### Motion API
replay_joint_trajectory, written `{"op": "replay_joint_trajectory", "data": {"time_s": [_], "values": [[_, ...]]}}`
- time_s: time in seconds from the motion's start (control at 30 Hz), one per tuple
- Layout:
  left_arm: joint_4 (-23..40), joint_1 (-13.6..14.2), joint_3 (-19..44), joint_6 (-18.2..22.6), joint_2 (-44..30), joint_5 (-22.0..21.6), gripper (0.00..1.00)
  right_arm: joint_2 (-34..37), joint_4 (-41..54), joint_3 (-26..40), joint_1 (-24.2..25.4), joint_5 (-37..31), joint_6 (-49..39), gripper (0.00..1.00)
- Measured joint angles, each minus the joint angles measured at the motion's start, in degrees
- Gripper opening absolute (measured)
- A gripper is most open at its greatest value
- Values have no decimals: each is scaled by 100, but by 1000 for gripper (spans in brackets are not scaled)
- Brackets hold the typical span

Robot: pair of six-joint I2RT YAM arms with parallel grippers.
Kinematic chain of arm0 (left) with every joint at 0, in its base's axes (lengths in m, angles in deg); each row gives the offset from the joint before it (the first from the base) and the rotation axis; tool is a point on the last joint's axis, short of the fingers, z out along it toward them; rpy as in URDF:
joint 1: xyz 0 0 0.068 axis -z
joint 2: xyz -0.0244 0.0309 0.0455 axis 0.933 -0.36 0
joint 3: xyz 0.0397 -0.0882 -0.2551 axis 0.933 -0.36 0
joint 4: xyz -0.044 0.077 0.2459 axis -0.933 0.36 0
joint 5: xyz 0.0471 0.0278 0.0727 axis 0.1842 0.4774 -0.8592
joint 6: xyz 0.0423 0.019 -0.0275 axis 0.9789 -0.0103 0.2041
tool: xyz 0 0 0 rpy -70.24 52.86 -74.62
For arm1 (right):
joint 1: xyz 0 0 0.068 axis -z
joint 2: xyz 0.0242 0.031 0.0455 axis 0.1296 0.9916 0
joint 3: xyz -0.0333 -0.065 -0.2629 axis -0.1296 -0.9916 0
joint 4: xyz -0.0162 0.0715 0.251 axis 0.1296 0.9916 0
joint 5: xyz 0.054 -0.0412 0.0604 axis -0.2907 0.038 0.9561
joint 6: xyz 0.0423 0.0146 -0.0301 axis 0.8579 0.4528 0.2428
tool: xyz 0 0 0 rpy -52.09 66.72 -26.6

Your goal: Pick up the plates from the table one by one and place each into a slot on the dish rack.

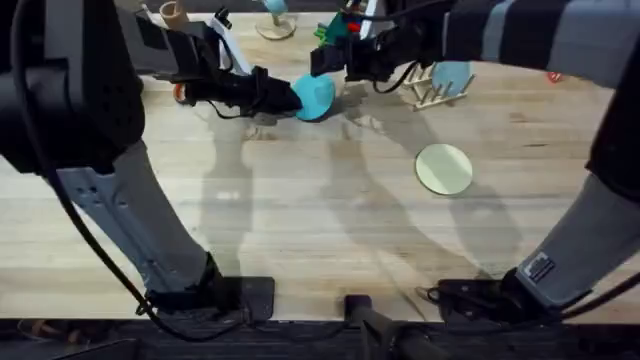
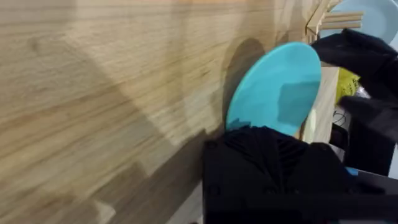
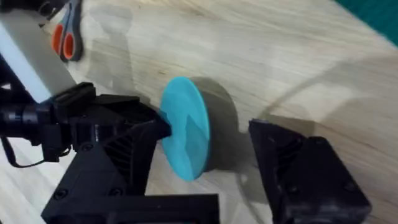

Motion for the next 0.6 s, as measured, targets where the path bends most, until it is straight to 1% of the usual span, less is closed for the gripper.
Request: {"op": "replay_joint_trajectory", "data": {"time_s": [0.23, 0.27, 0.33, 0.4, 0.53, 0.57, 0.6], "values": [[0, 0, 2, 0, 0, 0, 39, 263, -50, 9, -167, 72, 221, 776], [0, 0, 2, 0, 0, 0, 39, 272, -59, 9, -179, 83, 267, 752], [0, 0, 2, 0, 0, -2, 40, 279, -93, 9, -202, 87, 326, 662], [0, 0, 2, 0, 0, 0, 40, 279, -152, 9, -214, 90, 372, 502], [8, -2, 2, 0, 0, 4, 40, 280, -181, 11, -190, 50, 482, 106], [13, -4, 4, 0, 0, 11, 40, 279, -181, 11, -170, 80, 528, 53], [17, -9, 7, 0, 0, 15, 40, 279, -191, 11, -161, 105, 555, 38]]}}
